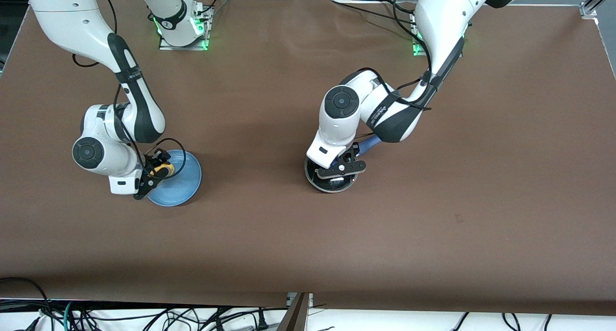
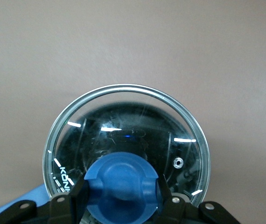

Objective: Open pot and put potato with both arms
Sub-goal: 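Grasp the lid knob with the left gripper while the right gripper grasps the potato, then lift the lid off the pot with the left gripper while the right lifts potato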

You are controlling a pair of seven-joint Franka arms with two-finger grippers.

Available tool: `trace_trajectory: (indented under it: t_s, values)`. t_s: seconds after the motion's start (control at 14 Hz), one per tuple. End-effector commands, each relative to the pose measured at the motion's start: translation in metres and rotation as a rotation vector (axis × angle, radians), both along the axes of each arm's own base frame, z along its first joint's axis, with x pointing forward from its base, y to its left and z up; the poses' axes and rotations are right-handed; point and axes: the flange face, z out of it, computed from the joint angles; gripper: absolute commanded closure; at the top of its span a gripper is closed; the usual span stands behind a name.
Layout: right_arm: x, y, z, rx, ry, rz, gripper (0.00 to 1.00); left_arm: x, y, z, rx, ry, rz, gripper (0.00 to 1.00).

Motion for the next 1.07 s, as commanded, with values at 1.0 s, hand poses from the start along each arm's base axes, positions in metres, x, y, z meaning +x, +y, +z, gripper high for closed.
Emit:
trace_trajectory:
  t_s: [1.0]
  values:
    - [-0.041,0.401,0.128,0.151,0.154,-1.056,0.95,0.053,0.391,0.015,0.006,0.114,-0.418,0.62]
